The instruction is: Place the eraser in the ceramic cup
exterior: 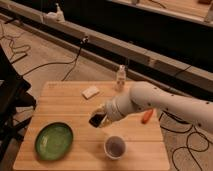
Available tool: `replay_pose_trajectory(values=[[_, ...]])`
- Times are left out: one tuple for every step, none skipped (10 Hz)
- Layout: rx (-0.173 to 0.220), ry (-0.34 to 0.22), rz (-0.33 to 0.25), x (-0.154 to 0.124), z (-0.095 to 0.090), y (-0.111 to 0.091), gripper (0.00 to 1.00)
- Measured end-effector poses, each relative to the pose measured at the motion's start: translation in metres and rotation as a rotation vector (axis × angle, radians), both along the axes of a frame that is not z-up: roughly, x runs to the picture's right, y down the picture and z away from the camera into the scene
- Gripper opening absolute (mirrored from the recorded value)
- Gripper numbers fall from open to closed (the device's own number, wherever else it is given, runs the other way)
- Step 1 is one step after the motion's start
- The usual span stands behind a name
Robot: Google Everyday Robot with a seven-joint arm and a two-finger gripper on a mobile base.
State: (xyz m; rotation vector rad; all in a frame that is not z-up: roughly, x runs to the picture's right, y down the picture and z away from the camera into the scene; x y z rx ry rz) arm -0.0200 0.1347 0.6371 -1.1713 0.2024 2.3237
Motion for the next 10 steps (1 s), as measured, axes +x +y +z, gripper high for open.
replay_pose_trajectory(values=[[-0.009, 0.019, 0.013, 0.006, -0.007, 0.007, 0.00], [-0.024, 0.038, 0.028, 0.011, -0.014, 0.018, 0.00], [-0.041, 0.049, 0.046, 0.014, -0.021, 0.029, 0.00], [-0.059, 0.063, 0.086, 0.019, -0.029, 0.042, 0.00], [-0.069, 0.074, 0.115, 0.023, -0.033, 0.049, 0.00], [-0.069, 0.076, 0.120, 0.024, -0.034, 0.050, 0.00], [-0.069, 0.072, 0.116, 0.022, -0.034, 0.050, 0.00], [-0.069, 0.072, 0.116, 0.022, -0.034, 0.050, 0.00], [-0.068, 0.074, 0.117, 0.023, -0.034, 0.050, 0.00], [-0.068, 0.074, 0.117, 0.023, -0.034, 0.050, 0.00]])
